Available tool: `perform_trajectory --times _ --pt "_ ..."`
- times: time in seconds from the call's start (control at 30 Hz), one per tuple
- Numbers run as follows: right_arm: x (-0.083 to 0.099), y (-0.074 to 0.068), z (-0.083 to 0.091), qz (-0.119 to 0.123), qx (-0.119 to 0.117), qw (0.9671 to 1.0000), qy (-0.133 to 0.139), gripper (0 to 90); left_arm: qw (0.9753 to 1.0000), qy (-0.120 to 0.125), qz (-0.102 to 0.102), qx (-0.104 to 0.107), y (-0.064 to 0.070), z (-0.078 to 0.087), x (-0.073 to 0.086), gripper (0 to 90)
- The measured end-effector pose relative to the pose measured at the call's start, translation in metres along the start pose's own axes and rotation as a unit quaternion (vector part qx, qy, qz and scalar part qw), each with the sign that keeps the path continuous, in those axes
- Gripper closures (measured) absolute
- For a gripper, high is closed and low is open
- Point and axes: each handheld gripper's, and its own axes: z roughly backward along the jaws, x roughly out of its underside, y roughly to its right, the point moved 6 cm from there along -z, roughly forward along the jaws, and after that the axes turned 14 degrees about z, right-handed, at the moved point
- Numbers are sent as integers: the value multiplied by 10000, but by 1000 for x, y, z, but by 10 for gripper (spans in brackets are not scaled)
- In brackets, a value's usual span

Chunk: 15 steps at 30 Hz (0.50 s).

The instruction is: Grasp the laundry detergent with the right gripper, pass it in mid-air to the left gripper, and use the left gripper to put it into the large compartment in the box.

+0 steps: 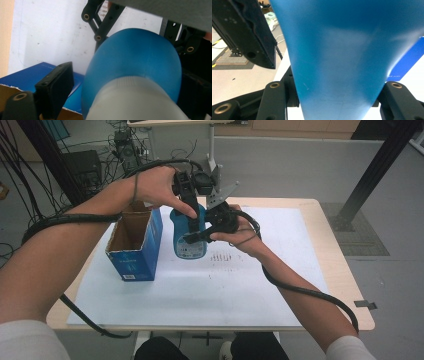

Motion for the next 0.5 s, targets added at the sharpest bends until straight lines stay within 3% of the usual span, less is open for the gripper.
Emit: perform_trajectory --times 0.17,0.5 --pt "1 1 0 129 14 9999 63 452 10000 25 -16 55 1 0 0 199" --pt "0 -3 1 48 -19 10000 36 452 9998 -10 -91 150 4 0 -1 332"
